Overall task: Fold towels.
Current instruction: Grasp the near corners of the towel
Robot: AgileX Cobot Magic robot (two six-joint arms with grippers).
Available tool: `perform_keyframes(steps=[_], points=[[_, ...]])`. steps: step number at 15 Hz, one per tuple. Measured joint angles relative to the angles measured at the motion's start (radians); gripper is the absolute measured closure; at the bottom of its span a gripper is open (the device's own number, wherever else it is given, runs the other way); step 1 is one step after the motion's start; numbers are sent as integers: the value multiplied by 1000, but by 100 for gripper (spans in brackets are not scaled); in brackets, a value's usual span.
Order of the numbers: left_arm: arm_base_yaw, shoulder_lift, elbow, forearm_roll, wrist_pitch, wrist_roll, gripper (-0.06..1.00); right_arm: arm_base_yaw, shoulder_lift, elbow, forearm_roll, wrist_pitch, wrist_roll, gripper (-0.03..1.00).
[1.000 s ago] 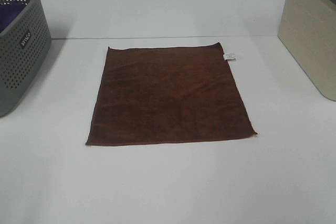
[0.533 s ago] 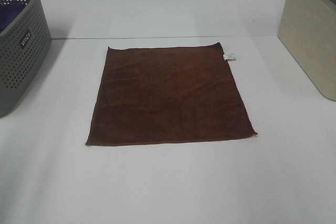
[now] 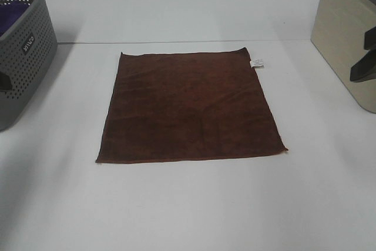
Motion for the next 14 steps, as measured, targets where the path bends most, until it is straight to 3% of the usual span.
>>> perform_keyframes(steps=[2,4,10,11,14], points=[[0,130,-41,-79,11,17,25,0,153,-87,69,94,-85,32],[0,247,-87,-174,39,106,25,0,267,-149,175,132,-214,32],[0,530,-189,-555,189,511,25,-1,583,-303,316,252,-436,32],[0,607,-190,-659,219,632,25,-4,672,-337,330,271,-503,32],[0,702,-191,-763,267,751,25,-79,766,-362,440,302,-609,32]])
